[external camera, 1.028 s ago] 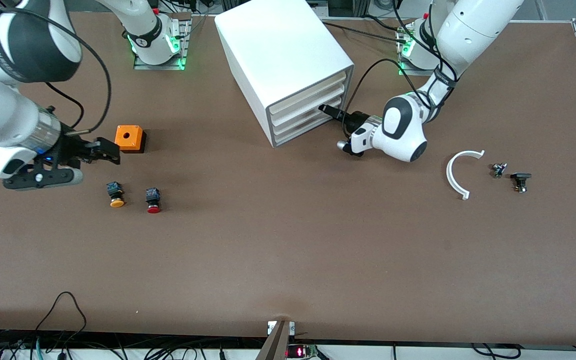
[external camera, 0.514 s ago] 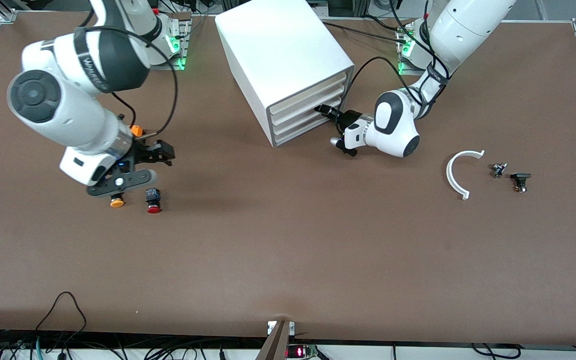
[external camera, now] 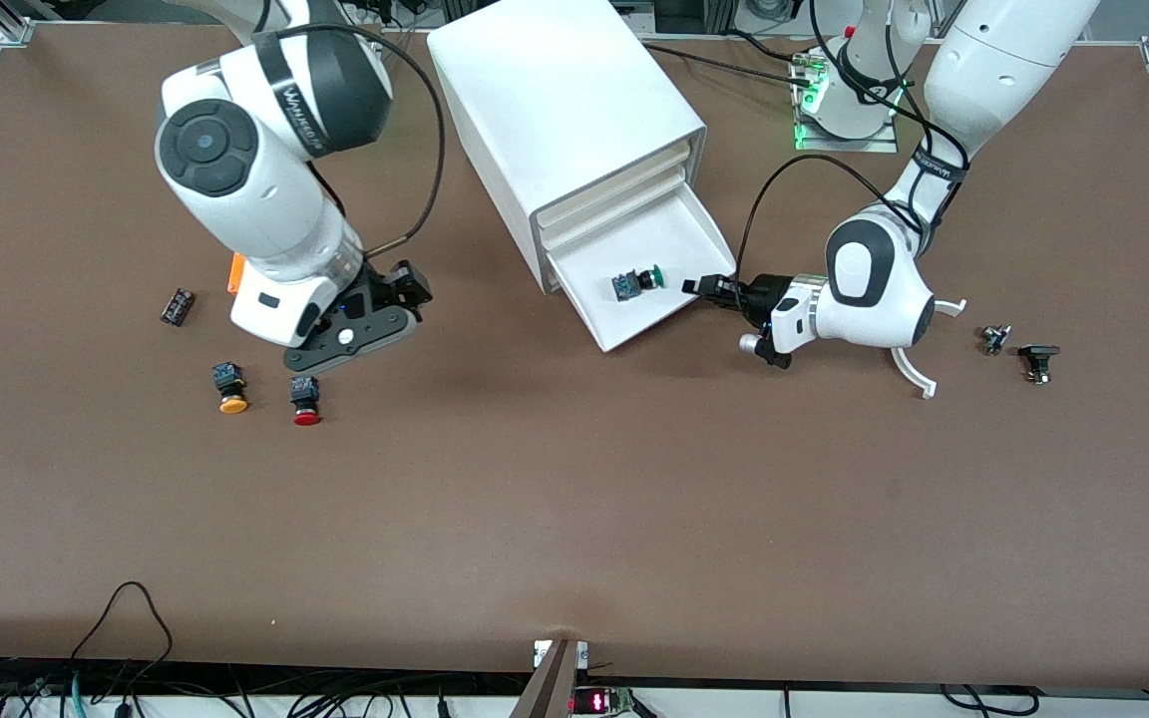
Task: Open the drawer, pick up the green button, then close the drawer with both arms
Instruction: 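Reach the right gripper into the open drawer while the left gripper withdraws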
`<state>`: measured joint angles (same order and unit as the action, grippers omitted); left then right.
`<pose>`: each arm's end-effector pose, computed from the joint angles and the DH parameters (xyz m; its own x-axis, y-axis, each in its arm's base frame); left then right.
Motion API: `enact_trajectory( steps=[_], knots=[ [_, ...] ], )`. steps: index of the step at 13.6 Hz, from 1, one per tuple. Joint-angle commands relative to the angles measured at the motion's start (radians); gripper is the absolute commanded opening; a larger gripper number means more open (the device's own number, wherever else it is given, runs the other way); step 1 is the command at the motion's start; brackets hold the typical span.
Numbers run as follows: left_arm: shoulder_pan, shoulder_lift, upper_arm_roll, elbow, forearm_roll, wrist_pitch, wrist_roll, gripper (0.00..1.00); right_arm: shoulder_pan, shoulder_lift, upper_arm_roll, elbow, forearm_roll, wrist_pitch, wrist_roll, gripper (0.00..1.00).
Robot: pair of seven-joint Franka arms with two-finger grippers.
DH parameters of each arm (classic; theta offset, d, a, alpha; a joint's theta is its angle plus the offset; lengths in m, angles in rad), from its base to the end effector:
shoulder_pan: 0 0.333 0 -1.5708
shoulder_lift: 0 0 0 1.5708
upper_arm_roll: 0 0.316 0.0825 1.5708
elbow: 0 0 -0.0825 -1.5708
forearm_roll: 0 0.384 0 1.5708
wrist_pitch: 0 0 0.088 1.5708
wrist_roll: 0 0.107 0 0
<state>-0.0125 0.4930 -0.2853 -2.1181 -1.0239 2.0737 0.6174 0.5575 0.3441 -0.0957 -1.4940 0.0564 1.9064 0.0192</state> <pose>0.4968 -0.2029 0.1747 0.9351 -0.2526 -0.2486 0.0525 -0.5951 0.8019 0.5954 0.3104 0.4809 0.9060 0.4175 0.0693 0.4198 -0.9073 -0.0235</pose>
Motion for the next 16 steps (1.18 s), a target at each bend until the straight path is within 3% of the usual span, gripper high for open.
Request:
enact_trajectory(
  steps=[1,4,9,12,16],
  knots=[
    [0.002,-0.034,0.008,-0.007,0.002,0.049,-0.018,1.0,0.076,0.047,0.002,0.006,0.008,0.09,-0.025,1.0],
    [0.066,-0.108,0.008,-0.005,0.037,0.048,-0.016,1.0,0.198,0.14,0.005,0.11,-0.001,0.143,-0.033,1.0],
    [0.169,-0.279,0.008,0.035,0.459,0.057,-0.03,1.0,0.282,0.269,0.007,0.251,-0.001,0.154,-0.275,1.0],
    [0.224,-0.376,0.009,0.079,0.733,0.033,-0.053,1.0,0.286,0.308,0.056,0.264,0.003,0.184,-0.453,1.0],
    [0.233,-0.406,0.025,0.323,0.984,-0.31,-0.261,1.0,0.321,0.346,0.077,0.255,-0.003,0.189,-0.579,1.0]
  ],
)
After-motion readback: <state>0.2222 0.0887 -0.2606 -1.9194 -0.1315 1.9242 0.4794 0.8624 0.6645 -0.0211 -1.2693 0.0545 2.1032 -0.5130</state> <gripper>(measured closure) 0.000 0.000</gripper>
